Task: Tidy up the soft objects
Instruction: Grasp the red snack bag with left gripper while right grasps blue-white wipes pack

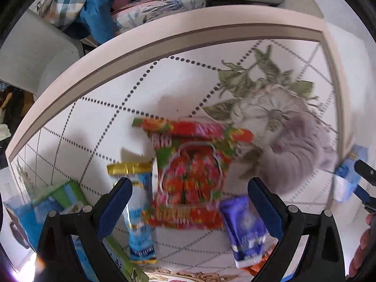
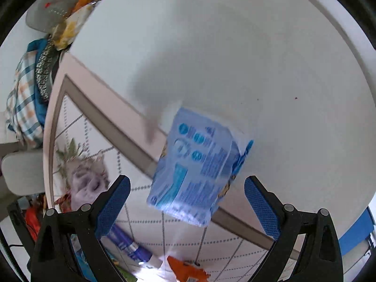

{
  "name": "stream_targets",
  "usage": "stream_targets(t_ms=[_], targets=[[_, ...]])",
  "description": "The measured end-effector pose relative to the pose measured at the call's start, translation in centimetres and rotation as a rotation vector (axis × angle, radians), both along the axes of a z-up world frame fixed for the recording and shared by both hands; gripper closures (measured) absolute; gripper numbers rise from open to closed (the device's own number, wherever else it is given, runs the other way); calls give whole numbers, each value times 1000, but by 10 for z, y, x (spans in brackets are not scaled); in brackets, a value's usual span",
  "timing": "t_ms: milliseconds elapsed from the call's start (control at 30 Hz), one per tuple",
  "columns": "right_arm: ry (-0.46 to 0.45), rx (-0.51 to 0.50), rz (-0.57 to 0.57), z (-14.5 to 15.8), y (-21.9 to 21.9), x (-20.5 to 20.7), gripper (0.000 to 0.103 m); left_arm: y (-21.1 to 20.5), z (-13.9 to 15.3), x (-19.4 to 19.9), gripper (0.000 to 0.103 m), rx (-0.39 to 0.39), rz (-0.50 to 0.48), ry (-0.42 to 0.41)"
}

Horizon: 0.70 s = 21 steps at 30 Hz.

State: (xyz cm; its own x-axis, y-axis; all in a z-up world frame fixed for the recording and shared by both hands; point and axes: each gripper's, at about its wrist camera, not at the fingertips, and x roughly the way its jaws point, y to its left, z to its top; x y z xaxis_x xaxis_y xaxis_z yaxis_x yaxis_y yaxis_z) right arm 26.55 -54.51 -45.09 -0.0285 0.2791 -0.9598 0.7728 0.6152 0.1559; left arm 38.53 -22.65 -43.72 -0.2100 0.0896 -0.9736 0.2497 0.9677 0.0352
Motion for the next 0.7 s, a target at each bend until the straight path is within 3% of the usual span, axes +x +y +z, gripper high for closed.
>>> stream_targets(t_ms=[67, 200, 267, 367, 533, 700], targets=[[14, -3, 4, -8, 0, 1, 8, -1, -4, 4, 5, 4, 8, 0], [42, 6, 12, -20, 4, 1, 17, -6, -13, 6, 28, 31, -18, 7], [51, -1, 19, -24, 7, 1, 21, -9, -12, 6, 33, 21, -27, -8], [69, -29, 43, -25, 12, 3, 27, -15, -9, 5, 56, -8, -35, -4], [68, -71, 81, -18, 28, 10, 54, -24, -2, -3, 59, 12, -67, -29], [20, -106, 128, 8, 47, 8, 59, -13, 39, -17, 60, -72, -15, -73]])
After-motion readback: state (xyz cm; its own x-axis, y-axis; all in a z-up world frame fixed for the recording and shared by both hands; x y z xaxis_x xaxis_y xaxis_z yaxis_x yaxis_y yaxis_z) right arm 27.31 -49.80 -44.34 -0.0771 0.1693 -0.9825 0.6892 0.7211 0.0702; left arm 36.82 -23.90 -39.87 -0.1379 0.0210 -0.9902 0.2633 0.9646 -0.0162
